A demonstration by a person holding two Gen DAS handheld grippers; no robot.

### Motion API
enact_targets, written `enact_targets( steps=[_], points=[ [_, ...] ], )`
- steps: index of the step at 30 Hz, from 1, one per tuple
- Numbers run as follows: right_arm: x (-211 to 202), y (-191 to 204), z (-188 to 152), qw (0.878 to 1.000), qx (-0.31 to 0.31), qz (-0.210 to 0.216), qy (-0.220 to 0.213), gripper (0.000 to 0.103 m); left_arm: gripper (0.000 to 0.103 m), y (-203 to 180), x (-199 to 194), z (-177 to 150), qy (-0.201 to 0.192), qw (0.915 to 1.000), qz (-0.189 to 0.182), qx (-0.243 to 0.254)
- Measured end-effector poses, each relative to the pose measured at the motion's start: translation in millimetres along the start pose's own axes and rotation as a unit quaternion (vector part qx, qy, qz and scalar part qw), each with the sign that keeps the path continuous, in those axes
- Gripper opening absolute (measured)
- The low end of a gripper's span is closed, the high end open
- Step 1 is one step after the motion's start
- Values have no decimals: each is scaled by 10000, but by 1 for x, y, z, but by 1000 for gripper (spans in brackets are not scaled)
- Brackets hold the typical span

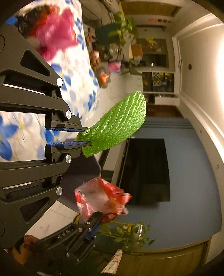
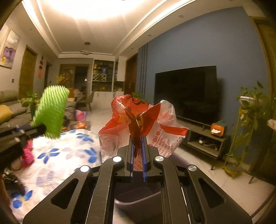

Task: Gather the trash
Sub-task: 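Lift the green foam net with the left tool while the right tool lifts the red-white bag, then drop the green net into the grey bin with the left tool while the right tool drops the bag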

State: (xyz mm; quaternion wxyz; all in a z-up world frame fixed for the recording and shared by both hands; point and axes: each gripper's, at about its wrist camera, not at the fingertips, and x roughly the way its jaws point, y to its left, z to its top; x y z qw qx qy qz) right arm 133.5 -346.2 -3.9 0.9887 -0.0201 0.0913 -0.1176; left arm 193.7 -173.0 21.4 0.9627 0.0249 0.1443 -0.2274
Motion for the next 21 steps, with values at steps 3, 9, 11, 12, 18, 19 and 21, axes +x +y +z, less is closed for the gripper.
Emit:
enact_targets(
  steps=[3, 9, 11, 12, 18, 19, 21],
  points=[
    [8, -12, -2, 9999, 38, -111, 6, 9, 9, -18, 27, -3, 62, 9998, -187, 68],
    [21, -28, -6, 9998, 90, -163, 41, 9, 10, -40, 53, -8, 65, 9986, -482, 214],
    [25, -31, -4, 9998, 98, -151, 40, 9, 10, -46, 60, -8, 76, 9981, -573, 205],
    [27, -32, -5, 9998, 101, -155, 43, 9, 10, -48, 65, -8, 87, 9978, -613, 216],
    [32, -30, -7, 9997, 178, -140, 125, 9, 10, -63, 85, -9, 130, 9965, -782, 273],
    [34, -31, -7, 9996, 195, -139, 154, 9, 10, -64, 87, -10, 140, 9963, -804, 263],
    [36, -29, -8, 9995, 212, -128, 191, 9, 10, -64, 92, -12, 163, 9960, -849, 245]
  ],
)
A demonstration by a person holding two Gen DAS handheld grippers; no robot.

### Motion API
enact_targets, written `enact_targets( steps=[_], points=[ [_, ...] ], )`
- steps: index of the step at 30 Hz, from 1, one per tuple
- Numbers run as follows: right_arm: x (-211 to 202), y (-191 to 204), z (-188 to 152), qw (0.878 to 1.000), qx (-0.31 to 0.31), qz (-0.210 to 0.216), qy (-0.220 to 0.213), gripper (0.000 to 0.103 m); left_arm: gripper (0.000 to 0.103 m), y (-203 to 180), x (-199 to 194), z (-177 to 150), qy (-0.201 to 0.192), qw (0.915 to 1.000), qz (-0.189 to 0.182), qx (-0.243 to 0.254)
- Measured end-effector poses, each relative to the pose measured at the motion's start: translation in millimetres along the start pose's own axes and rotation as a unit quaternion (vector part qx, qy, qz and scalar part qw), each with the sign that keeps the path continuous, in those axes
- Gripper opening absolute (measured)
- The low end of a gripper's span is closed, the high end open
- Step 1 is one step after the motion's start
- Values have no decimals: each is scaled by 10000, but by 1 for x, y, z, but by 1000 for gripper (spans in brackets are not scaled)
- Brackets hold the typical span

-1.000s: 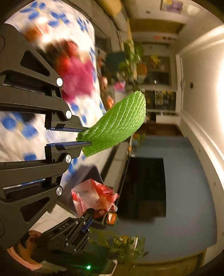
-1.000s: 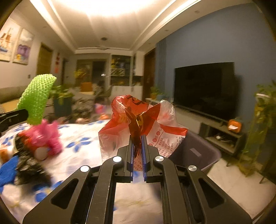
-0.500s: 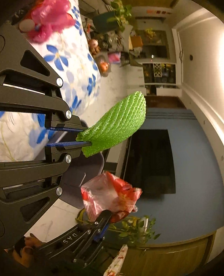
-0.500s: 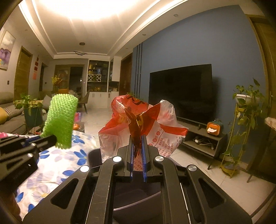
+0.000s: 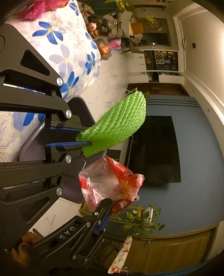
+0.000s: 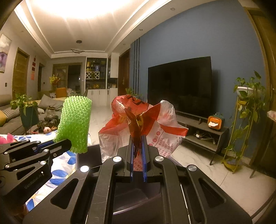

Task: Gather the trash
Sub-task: 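Drop the green net into the grey bin with the left tool while the right tool drops the bag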

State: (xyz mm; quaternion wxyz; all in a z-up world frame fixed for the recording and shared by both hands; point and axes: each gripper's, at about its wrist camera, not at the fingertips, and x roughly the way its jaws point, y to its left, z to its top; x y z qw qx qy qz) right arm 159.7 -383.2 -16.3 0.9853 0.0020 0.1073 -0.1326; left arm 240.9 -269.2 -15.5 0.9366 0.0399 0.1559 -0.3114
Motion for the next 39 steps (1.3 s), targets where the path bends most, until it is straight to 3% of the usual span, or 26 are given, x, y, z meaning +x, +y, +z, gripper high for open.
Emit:
enact_targets(
  steps=[14, 16, 19, 20, 21, 26, 28, 30, 35, 39],
  points=[
    [15, 4, 3, 10000, 21, 77, 49, 9, 11, 10, 25, -6, 147, 9987, -435, -215],
    [16, 1, 4, 10000, 26, 92, 21, 14, 13, 7, 27, -7, 188, 9987, -455, -147],
    [17, 1, 6, 10000, 0, 63, -22, 24, 36, 7, 29, -9, 223, 9984, -498, -170],
    [17, 0, 6, 10000, 14, 72, -30, 26, 55, 10, 29, -9, 217, 9984, -483, -203],
    [18, 0, 6, 10000, 20, 76, -26, 27, 64, 14, 27, -11, 171, 9983, -480, -299],
    [16, -2, 6, 10000, 73, 40, -30, 32, 79, 30, 12, -12, 35, 9980, -244, -577],
    [12, -2, 6, 9999, 115, 30, -50, 43, 86, 37, -1, -13, -24, 9974, -116, -714],
    [8, -2, 4, 9999, 123, 40, -55, 47, 94, 44, -15, -14, -116, 9964, -22, -845],
    [-6, 4, -3, 9998, 172, 122, 47, 61, 97, 58, -55, -22, -238, 9927, 350, -1128],
    [-21, 12, -11, 9995, 190, 235, 124, 77, 97, 62, -82, -31, -173, 9915, 732, -1066]
  ],
)
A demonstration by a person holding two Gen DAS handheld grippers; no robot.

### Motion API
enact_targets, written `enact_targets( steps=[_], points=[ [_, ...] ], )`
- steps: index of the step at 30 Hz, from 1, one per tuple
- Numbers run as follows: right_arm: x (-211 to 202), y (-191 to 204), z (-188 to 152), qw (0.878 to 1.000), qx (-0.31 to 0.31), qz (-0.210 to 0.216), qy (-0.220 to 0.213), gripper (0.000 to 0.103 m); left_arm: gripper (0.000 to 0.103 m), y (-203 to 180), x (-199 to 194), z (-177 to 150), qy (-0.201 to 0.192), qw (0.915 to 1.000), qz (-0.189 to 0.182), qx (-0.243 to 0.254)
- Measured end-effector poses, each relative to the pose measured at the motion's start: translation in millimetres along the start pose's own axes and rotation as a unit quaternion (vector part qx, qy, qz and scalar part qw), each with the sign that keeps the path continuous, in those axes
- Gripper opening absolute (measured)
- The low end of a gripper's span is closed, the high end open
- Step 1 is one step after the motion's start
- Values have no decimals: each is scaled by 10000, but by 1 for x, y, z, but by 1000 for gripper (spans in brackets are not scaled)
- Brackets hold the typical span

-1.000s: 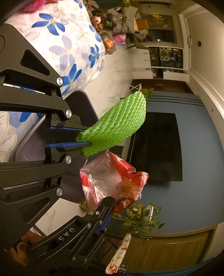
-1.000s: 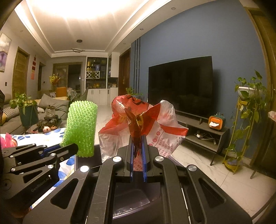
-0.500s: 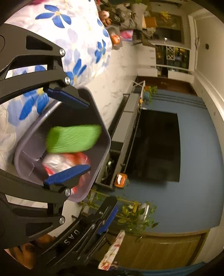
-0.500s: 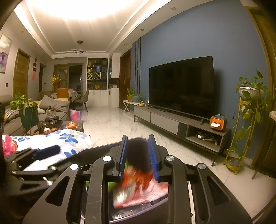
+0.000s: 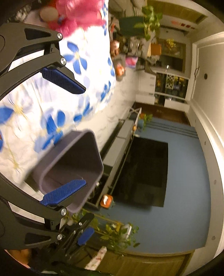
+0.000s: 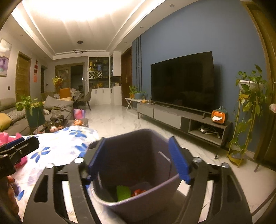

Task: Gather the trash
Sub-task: 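Move both tools back over the table toward the remaining trash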

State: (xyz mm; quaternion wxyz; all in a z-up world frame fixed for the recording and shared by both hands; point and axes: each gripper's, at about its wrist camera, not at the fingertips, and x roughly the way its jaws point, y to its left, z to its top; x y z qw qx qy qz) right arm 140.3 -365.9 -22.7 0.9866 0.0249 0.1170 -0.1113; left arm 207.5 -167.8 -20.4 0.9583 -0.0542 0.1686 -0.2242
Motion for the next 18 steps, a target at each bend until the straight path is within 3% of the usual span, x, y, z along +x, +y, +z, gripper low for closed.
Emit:
enact_targets(
  steps=[7, 18],
  points=[
    [-25, 23, -9, 9992, -87, 376, 92, 86, 97, 23, -46, -11, 139, 9986, 503, -51],
    [-63, 70, -22, 9957, -227, 893, 29, 87, 97, 78, -136, -28, -10, 9899, 1396, -232]
  ],
)
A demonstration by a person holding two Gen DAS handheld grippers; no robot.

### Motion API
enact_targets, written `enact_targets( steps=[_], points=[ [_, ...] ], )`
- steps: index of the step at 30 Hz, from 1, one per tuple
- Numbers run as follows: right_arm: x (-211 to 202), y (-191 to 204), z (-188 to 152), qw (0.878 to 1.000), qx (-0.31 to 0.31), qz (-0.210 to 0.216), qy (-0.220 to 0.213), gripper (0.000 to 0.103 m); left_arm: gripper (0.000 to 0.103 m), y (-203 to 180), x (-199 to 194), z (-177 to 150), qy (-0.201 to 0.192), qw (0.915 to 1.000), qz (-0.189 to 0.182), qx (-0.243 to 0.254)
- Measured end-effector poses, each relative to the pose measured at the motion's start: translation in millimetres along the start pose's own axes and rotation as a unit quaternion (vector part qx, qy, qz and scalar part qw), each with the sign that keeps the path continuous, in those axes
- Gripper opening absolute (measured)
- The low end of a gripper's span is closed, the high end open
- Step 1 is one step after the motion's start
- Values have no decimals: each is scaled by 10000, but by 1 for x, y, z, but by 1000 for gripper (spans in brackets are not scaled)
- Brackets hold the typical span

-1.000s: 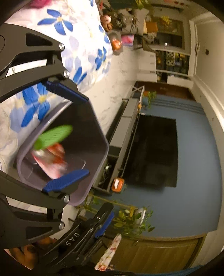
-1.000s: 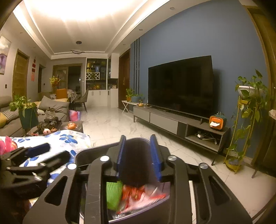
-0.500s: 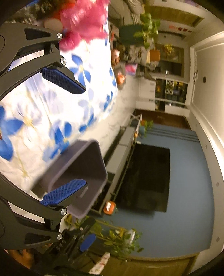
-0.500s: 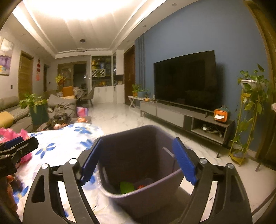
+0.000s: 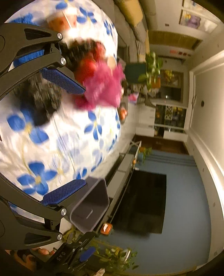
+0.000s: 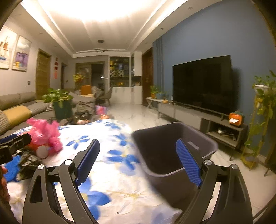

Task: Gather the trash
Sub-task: 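Move both tools back over the table toward the remaining trash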

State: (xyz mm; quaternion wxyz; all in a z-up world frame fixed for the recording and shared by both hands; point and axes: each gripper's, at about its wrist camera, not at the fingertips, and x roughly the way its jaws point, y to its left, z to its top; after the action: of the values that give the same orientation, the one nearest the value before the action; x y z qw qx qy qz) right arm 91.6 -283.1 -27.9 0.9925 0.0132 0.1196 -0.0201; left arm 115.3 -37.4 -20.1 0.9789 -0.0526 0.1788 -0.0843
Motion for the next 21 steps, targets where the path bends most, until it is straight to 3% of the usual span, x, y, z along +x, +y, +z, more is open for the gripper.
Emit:
enact_targets(
  steps=[12, 21],
  points=[
    [-3, 82, -16, 9954, -62, 880, 385, 87, 97, 76, -61, -34, -113, 9917, 1263, -211],
    [-2, 146, -29, 9888, -379, 1338, 533, 87, 97, 119, -90, -58, -128, 9840, 1718, -453]
  ],
)
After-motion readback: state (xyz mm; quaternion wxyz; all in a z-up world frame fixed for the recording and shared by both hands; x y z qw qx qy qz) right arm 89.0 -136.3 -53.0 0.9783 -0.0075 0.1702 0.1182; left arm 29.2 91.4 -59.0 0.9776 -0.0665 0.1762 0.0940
